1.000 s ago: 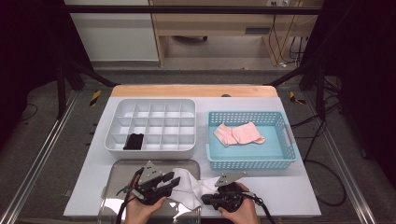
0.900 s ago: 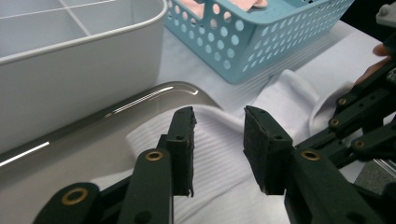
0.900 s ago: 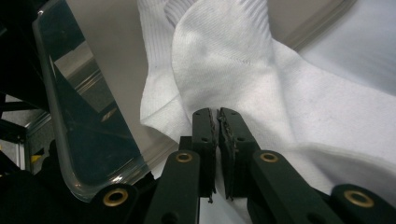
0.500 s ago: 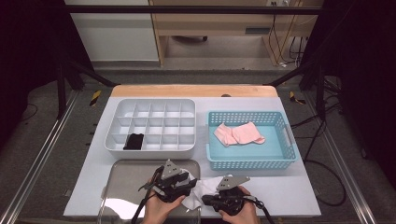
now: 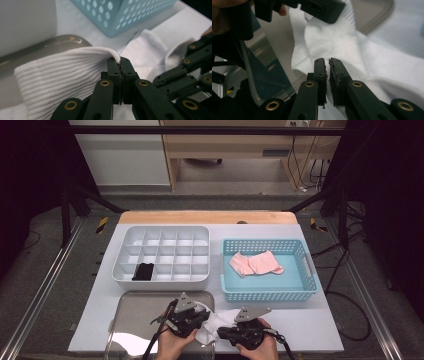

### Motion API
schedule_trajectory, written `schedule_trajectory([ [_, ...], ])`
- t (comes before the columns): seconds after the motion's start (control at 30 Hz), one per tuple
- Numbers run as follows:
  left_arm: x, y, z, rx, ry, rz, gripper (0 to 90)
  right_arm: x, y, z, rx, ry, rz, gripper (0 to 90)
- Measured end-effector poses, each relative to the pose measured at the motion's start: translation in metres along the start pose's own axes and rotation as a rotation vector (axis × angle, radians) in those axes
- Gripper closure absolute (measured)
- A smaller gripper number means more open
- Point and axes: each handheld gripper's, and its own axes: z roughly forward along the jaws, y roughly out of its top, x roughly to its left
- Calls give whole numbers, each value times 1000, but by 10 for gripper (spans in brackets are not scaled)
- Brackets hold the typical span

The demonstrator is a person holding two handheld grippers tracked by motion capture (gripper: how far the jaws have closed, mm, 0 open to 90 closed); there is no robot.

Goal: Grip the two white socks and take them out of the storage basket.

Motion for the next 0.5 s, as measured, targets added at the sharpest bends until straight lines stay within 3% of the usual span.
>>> schedule_trajectory([
  [0.1, -3, 12, -16, -72, -48, 34, 877, -2, 5, -14, -72, -7, 10, 826],
  [0.23, -8, 23, -32, -127, -69, 111, 876, -6, 11, -35, -181, -30, 32, 819],
  [0.27, -8, 22, -33, -121, -69, 117, 876, -8, 12, -40, -211, -41, 38, 817],
  [0.37, -4, 7, -32, -69, -56, 122, 876, -10, 11, -44, -226, -65, 48, 811],
  [0.5, 9, -20, -35, -20, -48, 91, 875, -14, 10, -40, -203, -75, 61, 804],
])
